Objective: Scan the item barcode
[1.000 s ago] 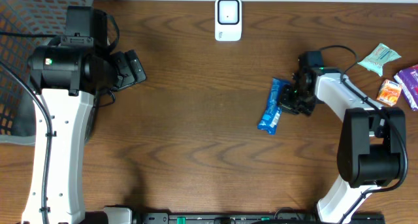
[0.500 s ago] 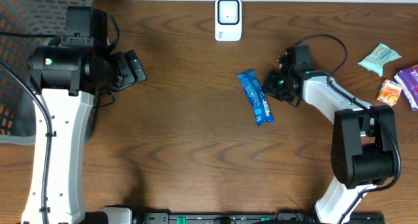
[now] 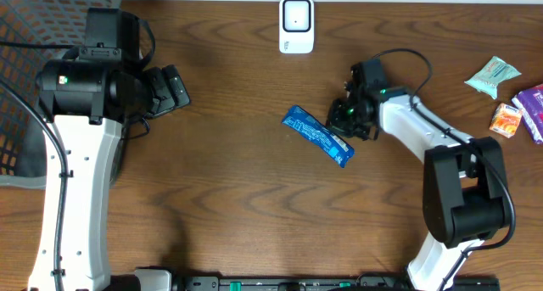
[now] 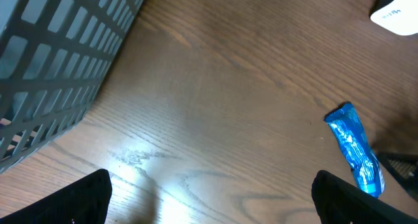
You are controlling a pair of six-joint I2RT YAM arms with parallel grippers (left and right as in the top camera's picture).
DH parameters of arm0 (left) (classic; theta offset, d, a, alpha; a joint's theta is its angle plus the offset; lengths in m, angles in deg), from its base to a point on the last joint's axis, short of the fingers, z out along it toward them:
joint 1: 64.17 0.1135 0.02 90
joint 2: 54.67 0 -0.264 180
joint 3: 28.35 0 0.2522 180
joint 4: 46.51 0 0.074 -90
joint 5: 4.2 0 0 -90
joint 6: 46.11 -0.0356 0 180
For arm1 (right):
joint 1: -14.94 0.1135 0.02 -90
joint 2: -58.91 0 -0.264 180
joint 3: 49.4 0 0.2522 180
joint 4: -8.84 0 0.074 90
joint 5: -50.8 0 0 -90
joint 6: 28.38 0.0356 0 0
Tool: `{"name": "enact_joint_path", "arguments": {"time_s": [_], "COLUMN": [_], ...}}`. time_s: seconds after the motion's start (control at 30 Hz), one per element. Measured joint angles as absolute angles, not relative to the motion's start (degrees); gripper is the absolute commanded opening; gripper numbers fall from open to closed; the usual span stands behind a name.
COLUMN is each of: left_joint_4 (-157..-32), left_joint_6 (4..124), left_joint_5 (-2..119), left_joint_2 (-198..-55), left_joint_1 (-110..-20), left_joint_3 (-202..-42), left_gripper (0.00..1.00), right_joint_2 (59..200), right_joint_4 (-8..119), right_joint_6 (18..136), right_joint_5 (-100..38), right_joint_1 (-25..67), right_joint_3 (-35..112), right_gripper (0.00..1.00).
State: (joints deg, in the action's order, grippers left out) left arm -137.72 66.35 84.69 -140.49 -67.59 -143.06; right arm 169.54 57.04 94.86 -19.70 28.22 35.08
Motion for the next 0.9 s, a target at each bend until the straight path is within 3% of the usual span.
{"name": "enact_joint_path", "arguments": {"time_s": [0.2, 0.5, 0.9], "left_joint_4": [-137.7, -137.68, -137.68], "left_joint_6": [66.35, 66.35, 66.35], "left_joint_5": [84.69, 84.69, 84.69], "left_joint_2": [-140.49, -140.49, -140.49], "left_joint_1": [-67.59, -67.59, -67.59], "left_joint_3": [-143.08, -143.06, -143.08], "left_gripper": [0.98, 0.98, 0.98], "right_joint_2": [169.54, 169.54, 169.54], "right_joint_4": [66.79, 68.16, 66.7], "right_joint_6": [90.75, 89.68, 91.14], "right_joint_5": [-19.65, -26.36, -30.84], "right_joint_1": [28.22, 33.36, 36.11], "right_joint_3": [42.38, 42.69, 38.56], "right_gripper": [0.02, 0.05, 0.01]}}
